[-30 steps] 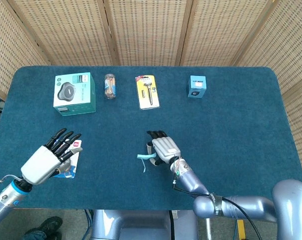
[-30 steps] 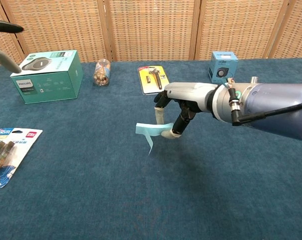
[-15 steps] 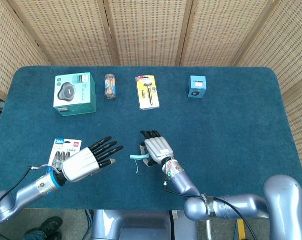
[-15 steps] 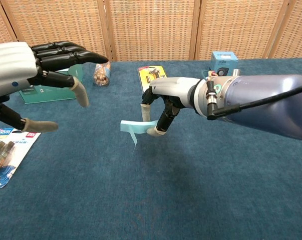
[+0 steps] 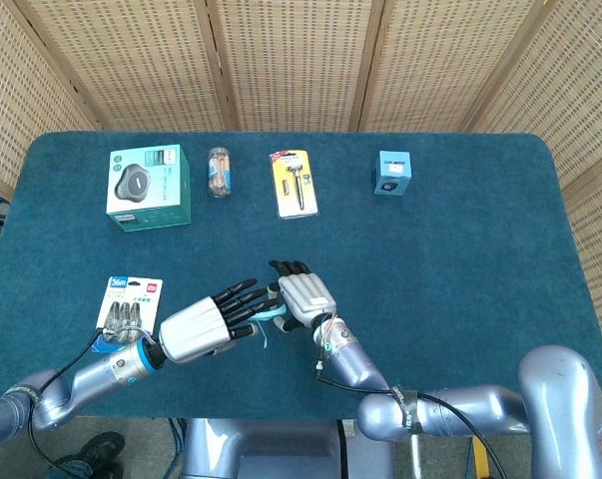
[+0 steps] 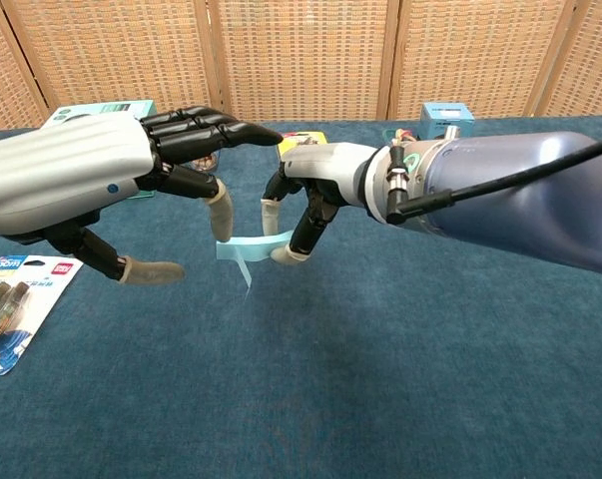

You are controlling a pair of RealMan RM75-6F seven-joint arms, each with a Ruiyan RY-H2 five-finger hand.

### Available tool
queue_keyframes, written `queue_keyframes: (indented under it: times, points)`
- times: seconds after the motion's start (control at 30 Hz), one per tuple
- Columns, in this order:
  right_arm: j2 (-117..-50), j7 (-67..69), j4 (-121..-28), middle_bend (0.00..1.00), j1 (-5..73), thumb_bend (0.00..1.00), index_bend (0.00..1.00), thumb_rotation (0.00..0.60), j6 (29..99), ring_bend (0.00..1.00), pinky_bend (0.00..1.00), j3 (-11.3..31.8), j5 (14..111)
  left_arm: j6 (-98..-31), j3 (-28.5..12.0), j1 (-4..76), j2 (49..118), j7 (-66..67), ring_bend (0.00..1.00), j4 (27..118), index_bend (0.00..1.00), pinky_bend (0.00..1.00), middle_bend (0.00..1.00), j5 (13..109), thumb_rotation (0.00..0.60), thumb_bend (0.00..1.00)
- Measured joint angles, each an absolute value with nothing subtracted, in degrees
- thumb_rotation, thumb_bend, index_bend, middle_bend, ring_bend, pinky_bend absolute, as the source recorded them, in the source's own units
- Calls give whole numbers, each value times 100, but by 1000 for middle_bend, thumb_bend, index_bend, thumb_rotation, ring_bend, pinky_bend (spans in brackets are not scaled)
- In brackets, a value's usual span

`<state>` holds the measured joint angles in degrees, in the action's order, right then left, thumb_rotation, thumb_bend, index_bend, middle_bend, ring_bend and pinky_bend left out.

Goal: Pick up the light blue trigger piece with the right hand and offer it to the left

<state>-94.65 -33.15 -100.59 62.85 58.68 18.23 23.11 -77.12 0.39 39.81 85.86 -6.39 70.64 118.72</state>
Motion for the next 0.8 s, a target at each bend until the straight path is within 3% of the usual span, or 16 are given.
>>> queue_keyframes:
  times: [0.8]
  points:
    - [-9219, -2974, -10288, 73, 6306, 569, 585, 600, 5850, 0, 0, 1920, 2208, -8826, 261, 3978, 9565, -856, 0, 5639, 493, 0, 0, 11750, 600, 256]
